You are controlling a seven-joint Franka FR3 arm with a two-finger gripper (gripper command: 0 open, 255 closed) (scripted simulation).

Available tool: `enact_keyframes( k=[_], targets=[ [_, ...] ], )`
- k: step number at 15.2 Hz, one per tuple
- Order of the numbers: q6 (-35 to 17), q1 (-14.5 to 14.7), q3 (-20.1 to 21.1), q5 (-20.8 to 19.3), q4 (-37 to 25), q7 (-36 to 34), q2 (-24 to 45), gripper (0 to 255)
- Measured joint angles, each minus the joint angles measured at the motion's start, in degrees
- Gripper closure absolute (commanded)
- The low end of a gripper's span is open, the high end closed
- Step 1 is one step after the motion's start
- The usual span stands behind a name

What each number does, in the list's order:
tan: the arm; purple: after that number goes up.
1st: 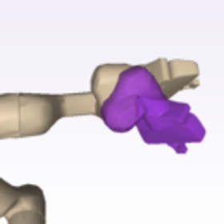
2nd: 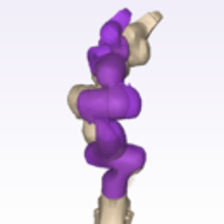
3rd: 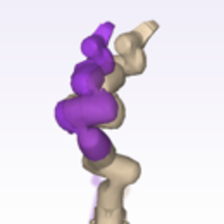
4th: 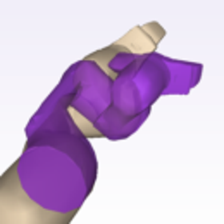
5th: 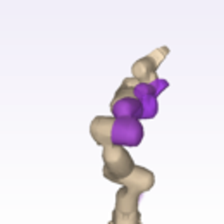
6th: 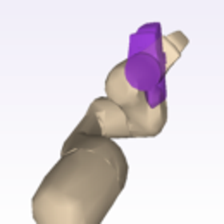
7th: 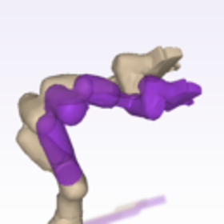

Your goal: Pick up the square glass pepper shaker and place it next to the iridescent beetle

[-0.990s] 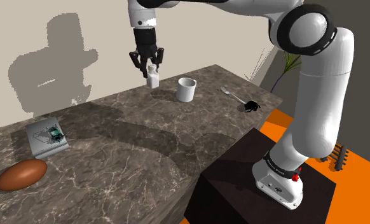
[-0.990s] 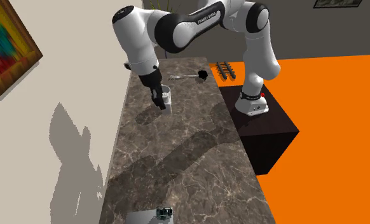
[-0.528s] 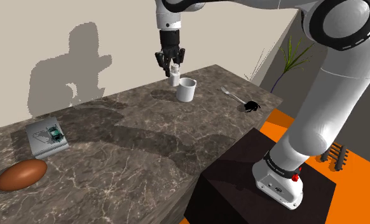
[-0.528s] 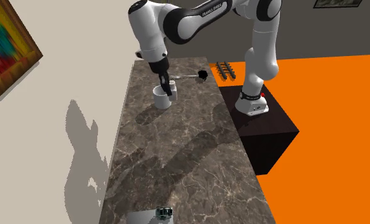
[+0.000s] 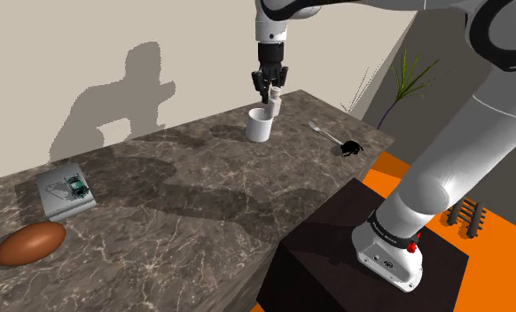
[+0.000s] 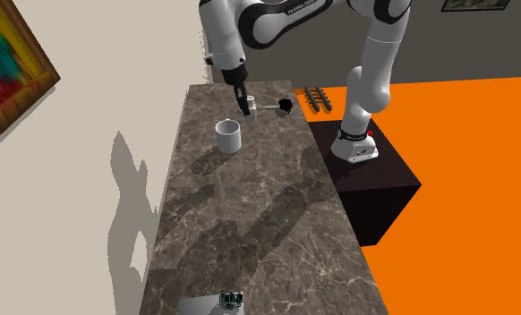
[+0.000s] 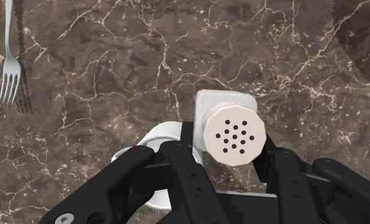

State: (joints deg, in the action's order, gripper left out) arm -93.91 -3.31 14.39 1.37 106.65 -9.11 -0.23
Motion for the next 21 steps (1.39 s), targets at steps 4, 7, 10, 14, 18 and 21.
enact_keyframes(
  k=[4,7,10,14,18,21],
  targets=[
    [-0.5,-2.6,-2.8,-0.3,5.0,5.5,-4.4,255],
    [-0.8,-4.4,-5.0,-1.0,7.7,9.4,-7.0,255],
    [-1.0,-6.2,-7.2,-1.9,9.5,13.2,-8.6,255],
    [-1.6,-8.8,-10.6,-3.5,12.6,18.8,-11.3,255],
    [-1.8,-11.3,-13.9,-5.3,13.3,24.1,-12.1,255],
    [-2.6,-13.2,-16.4,-6.8,13.8,28.1,-12.1,255]
  ],
)
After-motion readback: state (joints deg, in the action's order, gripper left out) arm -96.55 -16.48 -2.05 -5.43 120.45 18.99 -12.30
